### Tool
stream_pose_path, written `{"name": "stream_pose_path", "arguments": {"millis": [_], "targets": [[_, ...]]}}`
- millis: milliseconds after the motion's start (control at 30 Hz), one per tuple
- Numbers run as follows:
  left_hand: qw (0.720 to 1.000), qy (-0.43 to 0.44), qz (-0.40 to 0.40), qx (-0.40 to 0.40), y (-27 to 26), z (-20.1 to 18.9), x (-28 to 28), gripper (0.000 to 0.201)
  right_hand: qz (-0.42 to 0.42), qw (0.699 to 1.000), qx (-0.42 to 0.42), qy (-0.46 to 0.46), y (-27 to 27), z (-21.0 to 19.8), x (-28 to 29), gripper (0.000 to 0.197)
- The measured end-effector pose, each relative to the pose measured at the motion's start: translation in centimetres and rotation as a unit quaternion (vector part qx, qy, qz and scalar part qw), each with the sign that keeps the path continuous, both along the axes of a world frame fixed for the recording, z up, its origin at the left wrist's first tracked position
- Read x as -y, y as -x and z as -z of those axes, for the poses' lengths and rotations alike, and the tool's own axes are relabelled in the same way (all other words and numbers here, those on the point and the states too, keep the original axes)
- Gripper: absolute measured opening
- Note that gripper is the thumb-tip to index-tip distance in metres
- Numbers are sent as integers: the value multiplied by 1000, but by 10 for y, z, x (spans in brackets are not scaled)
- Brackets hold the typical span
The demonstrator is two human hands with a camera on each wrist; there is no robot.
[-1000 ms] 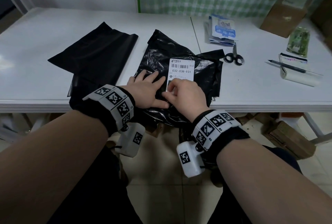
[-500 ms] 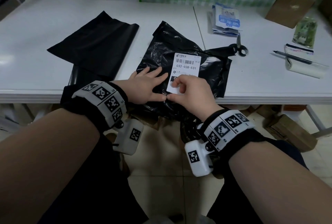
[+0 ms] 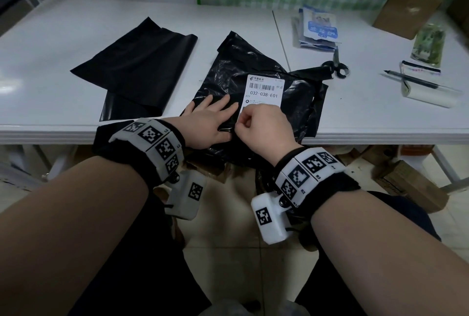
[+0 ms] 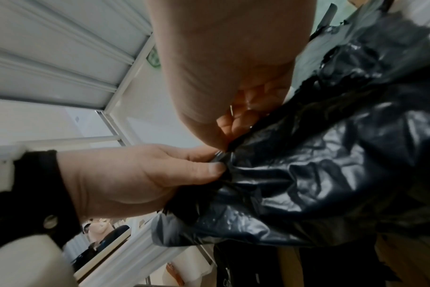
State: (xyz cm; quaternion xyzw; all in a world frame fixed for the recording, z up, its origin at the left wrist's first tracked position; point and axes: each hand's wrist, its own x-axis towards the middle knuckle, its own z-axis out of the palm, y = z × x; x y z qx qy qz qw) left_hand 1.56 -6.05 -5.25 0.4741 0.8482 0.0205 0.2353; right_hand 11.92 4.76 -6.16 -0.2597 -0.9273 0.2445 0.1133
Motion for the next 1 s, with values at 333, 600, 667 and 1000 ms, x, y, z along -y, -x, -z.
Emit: {"name": "stream_pose_path", "arguments": {"millis": [333, 600, 667, 1000], "targets": [[1000, 17, 4, 4, -2, 0, -1, 74, 51, 985, 7, 164, 11, -2, -16, 19], [1000, 23, 4, 12, -1, 0, -1, 76, 108, 945, -50, 305, 2, -5, -37, 24], [1000, 23, 4, 12, -1, 0, -1, 76, 69, 949, -31, 307, 0, -5, -41, 25], [1000, 16, -12, 7, -2, 1, -3, 76, -38, 988, 26, 146, -9, -7, -39, 19]]}}
